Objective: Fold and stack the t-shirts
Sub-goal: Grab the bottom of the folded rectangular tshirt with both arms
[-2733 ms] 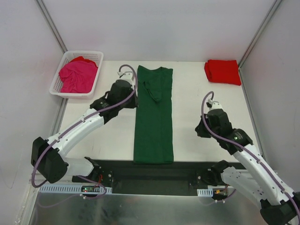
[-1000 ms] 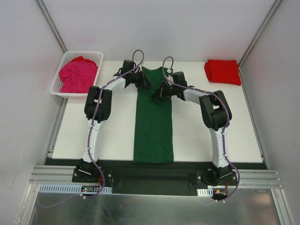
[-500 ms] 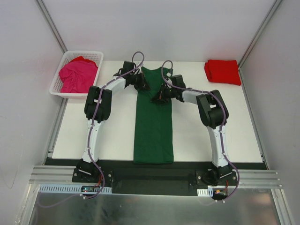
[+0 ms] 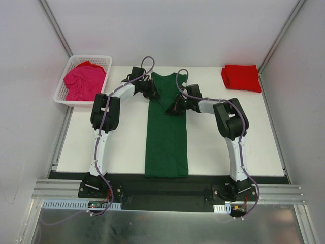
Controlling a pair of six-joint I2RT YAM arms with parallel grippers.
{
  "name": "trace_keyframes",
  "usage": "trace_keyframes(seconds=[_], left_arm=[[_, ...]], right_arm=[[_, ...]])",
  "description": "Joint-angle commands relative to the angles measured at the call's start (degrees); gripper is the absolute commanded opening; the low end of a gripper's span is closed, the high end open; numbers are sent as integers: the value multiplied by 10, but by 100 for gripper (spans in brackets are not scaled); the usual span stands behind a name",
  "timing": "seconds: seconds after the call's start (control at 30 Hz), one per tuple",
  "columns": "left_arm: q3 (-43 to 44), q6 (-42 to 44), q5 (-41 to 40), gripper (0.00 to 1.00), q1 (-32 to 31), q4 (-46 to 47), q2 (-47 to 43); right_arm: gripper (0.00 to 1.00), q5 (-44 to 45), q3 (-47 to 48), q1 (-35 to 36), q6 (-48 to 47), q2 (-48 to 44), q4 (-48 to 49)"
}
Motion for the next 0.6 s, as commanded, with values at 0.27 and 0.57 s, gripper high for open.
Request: trace_keyframes(seconds=[0.27, 0.57], left_arm=[[-1, 21, -16, 0, 10, -20, -12], [16, 26, -2, 0, 10, -20, -29]], right_arm=[[1, 41, -96, -5, -50, -83, -58], [1, 97, -168, -4, -133, -216, -114]])
